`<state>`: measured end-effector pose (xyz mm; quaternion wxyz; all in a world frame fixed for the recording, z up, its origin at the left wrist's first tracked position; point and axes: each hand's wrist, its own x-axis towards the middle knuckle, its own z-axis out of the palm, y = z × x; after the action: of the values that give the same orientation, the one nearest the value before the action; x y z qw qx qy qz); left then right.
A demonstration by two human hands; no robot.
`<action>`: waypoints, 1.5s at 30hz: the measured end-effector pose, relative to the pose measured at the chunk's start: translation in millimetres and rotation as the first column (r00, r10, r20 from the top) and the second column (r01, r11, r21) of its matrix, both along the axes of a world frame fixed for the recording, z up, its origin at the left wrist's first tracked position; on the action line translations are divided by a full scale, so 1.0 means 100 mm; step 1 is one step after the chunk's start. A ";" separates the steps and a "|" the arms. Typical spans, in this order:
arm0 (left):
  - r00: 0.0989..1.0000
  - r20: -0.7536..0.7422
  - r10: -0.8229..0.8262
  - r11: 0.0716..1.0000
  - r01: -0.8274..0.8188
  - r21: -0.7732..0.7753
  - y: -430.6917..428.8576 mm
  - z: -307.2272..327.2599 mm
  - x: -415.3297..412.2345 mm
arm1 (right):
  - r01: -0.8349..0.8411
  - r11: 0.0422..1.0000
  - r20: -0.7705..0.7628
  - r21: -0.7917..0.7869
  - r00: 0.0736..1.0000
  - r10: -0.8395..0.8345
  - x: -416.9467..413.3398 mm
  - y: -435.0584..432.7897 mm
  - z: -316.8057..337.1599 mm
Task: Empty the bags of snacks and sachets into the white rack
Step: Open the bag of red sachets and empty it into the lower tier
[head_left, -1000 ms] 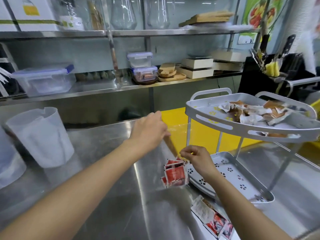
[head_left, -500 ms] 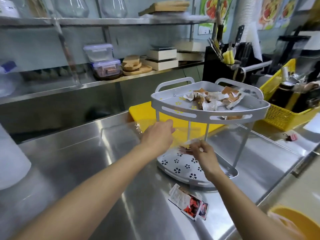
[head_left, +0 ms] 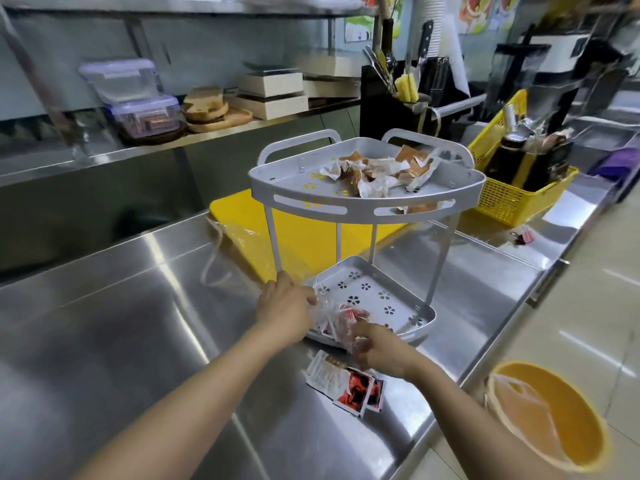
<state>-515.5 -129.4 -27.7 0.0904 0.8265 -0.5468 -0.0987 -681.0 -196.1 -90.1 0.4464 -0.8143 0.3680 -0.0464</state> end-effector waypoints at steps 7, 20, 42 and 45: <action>0.172 -0.959 0.225 0.925 -0.345 0.156 0.28 -0.22 0.28 | 0.500 0.720 0.119 0.482 0.777 -0.619 0.00 -0.12 -0.06; -0.182 -0.871 0.456 0.782 -0.386 0.490 0.23 -0.52 0.03 | 0.295 0.621 0.060 0.726 0.873 -0.484 0.45 0.26 -0.21; -0.338 -0.891 0.305 0.895 -0.219 0.389 0.19 -0.51 0.29 | 0.260 0.248 0.000 0.933 0.690 -0.724 -0.05 -0.11 -0.39; -0.290 -0.909 0.299 0.913 -0.189 0.361 0.16 -0.42 0.25 | 0.271 0.344 0.066 0.899 0.692 -0.719 -0.09 -0.16 -0.32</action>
<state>-490.1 -113.2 -69.6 0.4694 0.5304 -0.0816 -0.7012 -689.6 -211.7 -122.0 0.8117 -0.2994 0.4634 -0.1917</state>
